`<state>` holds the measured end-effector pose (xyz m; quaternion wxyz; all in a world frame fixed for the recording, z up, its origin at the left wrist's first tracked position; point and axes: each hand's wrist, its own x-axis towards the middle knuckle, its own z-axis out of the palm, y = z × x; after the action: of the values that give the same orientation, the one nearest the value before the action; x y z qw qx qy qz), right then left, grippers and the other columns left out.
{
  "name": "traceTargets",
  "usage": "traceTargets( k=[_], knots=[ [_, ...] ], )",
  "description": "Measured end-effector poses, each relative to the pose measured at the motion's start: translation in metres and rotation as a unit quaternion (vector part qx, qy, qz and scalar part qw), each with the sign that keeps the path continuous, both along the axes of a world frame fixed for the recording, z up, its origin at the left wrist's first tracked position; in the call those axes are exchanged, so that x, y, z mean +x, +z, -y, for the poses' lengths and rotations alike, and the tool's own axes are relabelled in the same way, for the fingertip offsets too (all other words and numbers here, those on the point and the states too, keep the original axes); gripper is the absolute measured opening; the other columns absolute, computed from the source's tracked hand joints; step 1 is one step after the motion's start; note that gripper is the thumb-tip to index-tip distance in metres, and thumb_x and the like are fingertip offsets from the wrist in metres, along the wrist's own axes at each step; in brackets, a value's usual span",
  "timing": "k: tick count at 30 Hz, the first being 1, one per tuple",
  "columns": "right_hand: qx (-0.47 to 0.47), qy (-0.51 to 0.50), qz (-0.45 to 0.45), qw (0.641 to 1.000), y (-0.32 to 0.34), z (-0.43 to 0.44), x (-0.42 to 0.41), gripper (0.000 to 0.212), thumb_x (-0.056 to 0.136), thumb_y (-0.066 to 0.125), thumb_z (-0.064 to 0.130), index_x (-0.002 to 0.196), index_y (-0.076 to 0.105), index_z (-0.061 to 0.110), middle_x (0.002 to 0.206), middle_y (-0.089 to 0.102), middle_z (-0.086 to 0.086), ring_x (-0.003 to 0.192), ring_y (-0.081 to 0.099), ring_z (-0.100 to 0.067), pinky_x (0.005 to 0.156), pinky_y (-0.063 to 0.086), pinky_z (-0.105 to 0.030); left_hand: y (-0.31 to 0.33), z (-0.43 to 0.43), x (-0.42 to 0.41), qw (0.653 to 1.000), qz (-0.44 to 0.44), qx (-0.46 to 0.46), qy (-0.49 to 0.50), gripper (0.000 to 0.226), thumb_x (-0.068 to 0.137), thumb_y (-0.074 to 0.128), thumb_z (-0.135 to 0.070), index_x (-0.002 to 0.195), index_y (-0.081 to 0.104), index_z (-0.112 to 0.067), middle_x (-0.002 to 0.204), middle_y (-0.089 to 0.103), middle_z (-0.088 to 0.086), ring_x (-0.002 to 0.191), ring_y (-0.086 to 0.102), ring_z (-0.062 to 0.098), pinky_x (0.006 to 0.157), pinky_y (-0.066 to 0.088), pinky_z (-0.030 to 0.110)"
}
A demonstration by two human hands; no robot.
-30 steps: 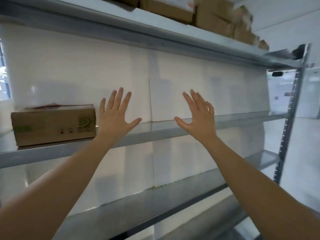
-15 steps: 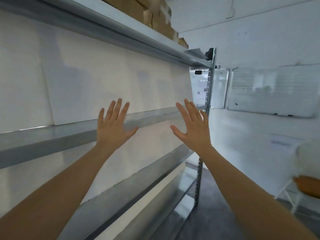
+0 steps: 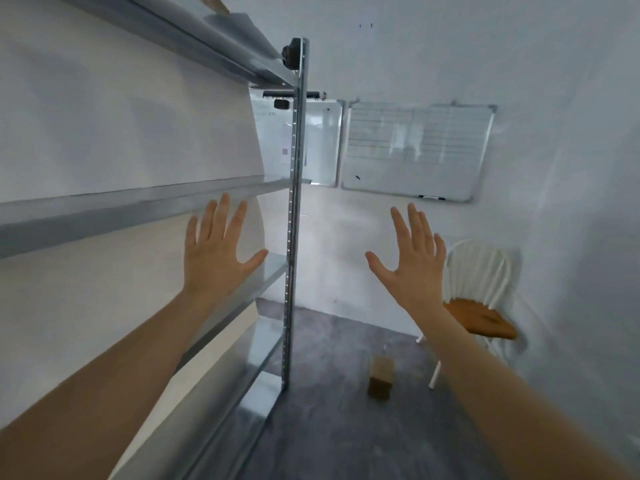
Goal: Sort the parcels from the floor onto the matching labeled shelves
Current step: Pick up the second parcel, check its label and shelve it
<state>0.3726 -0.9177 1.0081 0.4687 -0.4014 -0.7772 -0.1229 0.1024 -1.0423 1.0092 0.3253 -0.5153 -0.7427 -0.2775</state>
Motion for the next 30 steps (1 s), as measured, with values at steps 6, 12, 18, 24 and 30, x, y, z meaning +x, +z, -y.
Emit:
traceTargets(
  k=[6, 12, 18, 24, 30],
  knots=[
    [-0.032, -0.074, 0.027, 0.996, -0.025, -0.082, 0.03, 0.079, 0.079, 0.033, 0.066, 0.148, 0.016, 0.03, 0.159, 0.012, -0.002, 0.146, 0.008, -0.022, 0.116, 0.009, -0.052, -0.015, -0.112, 0.016, 0.998, 0.005, -0.018, -0.065, 0.084, 0.077, 0.034, -0.067, 0.148, 0.019, -0.025, 0.158, 0.013, 0.006, 0.145, 0.011, 0.028, 0.115, 0.006, 0.049],
    [-0.041, -0.126, 0.019, 0.991, -0.031, -0.173, 0.023, 0.083, 0.077, 0.03, 0.068, 0.148, 0.014, 0.029, 0.159, 0.009, -0.001, 0.147, 0.006, -0.021, 0.116, 0.006, -0.05, -0.023, -0.235, 0.005, 0.992, 0.007, -0.031, -0.122, 0.084, 0.077, 0.034, -0.066, 0.149, 0.011, -0.029, 0.159, 0.004, 0.003, 0.146, 0.002, 0.024, 0.116, 0.0, 0.046],
    [-0.033, -0.168, -0.006, 0.985, -0.02, -0.264, 0.002, 0.084, 0.076, 0.031, 0.067, 0.148, 0.019, 0.027, 0.159, 0.012, -0.002, 0.146, 0.009, -0.022, 0.115, 0.008, -0.05, -0.012, -0.364, -0.01, 0.986, -0.002, -0.018, -0.167, 0.083, 0.077, 0.035, -0.065, 0.149, 0.013, -0.028, 0.159, 0.005, 0.004, 0.146, 0.004, 0.025, 0.116, 0.003, 0.045],
    [-0.041, -0.199, 0.0, 0.979, -0.03, -0.344, -0.005, 0.083, 0.076, 0.032, 0.066, 0.148, 0.019, 0.028, 0.159, 0.012, -0.002, 0.146, 0.008, -0.022, 0.115, 0.007, -0.049, -0.029, -0.472, -0.011, 0.98, 0.005, -0.032, -0.196, 0.084, 0.077, 0.033, -0.066, 0.149, 0.012, -0.027, 0.159, 0.005, 0.004, 0.146, 0.004, 0.024, 0.116, 0.003, 0.045],
    [-0.063, -0.222, 0.031, 0.973, -0.054, -0.428, -0.007, 0.082, 0.077, 0.033, 0.067, 0.148, 0.018, 0.028, 0.159, 0.014, -0.003, 0.146, 0.009, -0.023, 0.115, 0.008, -0.049, -0.056, -0.565, -0.009, 0.973, 0.017, -0.055, -0.222, 0.085, 0.082, 0.041, -0.065, 0.149, 0.01, -0.025, 0.159, 0.003, 0.003, 0.147, 0.003, 0.021, 0.116, 0.002, 0.044]
  ],
)
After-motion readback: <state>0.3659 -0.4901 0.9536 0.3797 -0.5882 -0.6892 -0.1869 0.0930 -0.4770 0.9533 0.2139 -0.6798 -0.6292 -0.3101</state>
